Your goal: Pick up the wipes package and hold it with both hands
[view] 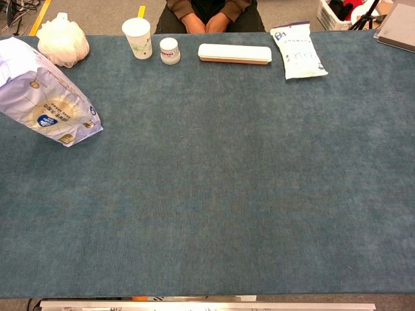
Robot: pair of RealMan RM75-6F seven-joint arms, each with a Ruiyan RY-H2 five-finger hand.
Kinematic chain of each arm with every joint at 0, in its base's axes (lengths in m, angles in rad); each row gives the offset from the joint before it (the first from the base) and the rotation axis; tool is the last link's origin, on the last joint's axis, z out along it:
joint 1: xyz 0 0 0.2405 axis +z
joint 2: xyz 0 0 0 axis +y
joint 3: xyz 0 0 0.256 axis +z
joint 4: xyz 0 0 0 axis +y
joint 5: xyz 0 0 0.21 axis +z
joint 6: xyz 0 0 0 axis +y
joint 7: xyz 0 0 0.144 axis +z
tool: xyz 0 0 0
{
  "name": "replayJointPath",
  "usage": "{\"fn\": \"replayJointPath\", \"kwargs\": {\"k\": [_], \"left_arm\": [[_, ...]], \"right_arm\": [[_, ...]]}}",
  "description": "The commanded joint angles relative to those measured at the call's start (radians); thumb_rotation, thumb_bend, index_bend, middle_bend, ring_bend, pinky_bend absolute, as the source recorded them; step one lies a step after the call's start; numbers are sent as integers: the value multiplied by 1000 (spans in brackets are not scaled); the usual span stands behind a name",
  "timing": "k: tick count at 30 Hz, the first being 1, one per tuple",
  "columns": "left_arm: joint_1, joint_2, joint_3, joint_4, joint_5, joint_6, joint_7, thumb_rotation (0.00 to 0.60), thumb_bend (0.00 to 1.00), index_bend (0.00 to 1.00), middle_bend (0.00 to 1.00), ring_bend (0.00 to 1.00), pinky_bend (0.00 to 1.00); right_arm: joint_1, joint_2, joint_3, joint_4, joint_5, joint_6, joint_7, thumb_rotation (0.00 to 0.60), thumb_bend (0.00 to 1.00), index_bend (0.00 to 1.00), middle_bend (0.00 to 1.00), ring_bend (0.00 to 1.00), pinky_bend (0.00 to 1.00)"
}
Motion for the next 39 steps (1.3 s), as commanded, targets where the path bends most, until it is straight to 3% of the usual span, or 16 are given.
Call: {"fn": "replayJointPath", "kwargs": {"k": [1, 13, 21, 28, 39], "left_arm": [[-1, 2, 2, 1, 0, -4, 0, 600, 168, 86, 0, 0, 77], [-38, 23, -10, -7, -29, -69, -20, 600, 167, 82, 0, 0, 77], [-124, 64, -43, -31, -104, -213, -55, 600, 157, 1, 0, 0, 77], [-215, 93, -76, -67, -186, -355, -82, 600, 118, 0, 0, 0, 79], [-362, 51, -120, -43, -370, -520, -19, 600, 116, 0, 0, 0, 80]], "right_arm": [[1, 0, 0, 0, 1, -2, -1, 600, 81, 0, 59, 7, 116], [17, 26, 33, -2, 17, 4, 23, 600, 82, 0, 59, 7, 116], [39, 39, 54, -3, 36, -18, 45, 600, 81, 0, 59, 6, 116], [39, 47, 53, -3, 30, -16, 56, 600, 82, 0, 59, 7, 116], [24, 58, 40, 23, 11, -6, 107, 600, 82, 0, 59, 7, 116]]}}
